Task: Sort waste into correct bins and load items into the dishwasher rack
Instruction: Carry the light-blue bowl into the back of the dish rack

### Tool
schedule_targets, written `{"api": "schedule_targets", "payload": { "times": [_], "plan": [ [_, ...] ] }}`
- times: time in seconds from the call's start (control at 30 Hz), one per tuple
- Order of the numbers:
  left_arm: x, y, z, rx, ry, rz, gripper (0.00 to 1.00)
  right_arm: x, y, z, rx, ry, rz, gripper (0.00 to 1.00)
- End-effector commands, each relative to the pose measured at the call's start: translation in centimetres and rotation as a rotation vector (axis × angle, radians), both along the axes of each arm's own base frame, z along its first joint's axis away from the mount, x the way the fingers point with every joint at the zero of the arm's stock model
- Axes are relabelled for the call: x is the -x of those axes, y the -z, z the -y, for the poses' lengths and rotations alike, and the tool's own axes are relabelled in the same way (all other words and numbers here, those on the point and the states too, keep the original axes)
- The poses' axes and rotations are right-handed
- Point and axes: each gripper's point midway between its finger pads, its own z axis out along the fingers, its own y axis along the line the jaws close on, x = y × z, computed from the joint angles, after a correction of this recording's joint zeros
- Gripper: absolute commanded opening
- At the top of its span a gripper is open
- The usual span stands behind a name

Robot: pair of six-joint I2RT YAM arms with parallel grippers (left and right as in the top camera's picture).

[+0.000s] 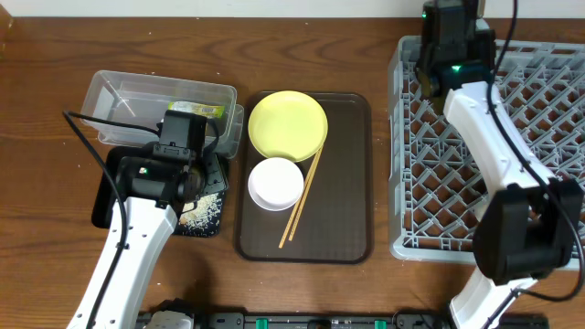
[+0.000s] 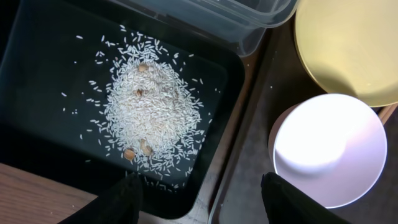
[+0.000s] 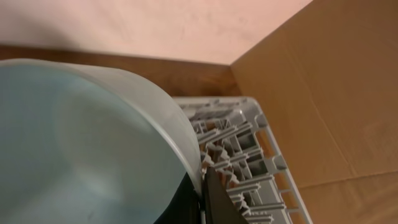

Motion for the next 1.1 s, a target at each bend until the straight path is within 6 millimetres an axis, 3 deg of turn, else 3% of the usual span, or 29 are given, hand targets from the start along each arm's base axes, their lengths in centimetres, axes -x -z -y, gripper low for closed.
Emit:
{"api": "schedule_targets", "payload": {
  "times": [0.0, 0.17, 0.5, 0.67, 0.87, 0.97, 1.07],
  "plan": [
    [0.1, 0.3, -0.4, -0.012, -0.016, -0.009, 0.64, 0.1, 1.7, 0.8, 0.074, 0.052, -0.055, 0.01],
    [0.0, 0.2, -0.4, -0.012, -0.016, -0.007, 0.64, 0.3, 3.9, 1.0, 0.133, 0.090, -0.116, 0.01],
    [0.0, 0.2, -0.4, -0.012, -0.016, -0.006, 0.64, 0.8, 5.7, -2.0, 0.095, 0.049, -0.143, 0.01],
    [0.0, 0.2, -0.4, -0.012, -0.015, -0.006, 0.64, 1.6, 7.6, -3.8, 0.040, -0.008, -0.217, 0.01],
    [0.0, 0.2, -0.4, -0.012, -0.016, -0.006, 0.64, 3.6, 9.8, -4.7, -0.100, 0.039, -0.234, 0.01],
    [0.0, 0.2, -0.4, -0.012, -0.016, -0.006, 0.64, 4.6, 10.5, -5.1, -0.178, 0.058, -0.251, 0.06],
    [0.0, 0.2, -0.4, -0.012, -0.016, -0.006, 0.64, 5.1, 10.5, -5.5, -0.215, 0.047, -0.268, 0.20]
  ]
}}
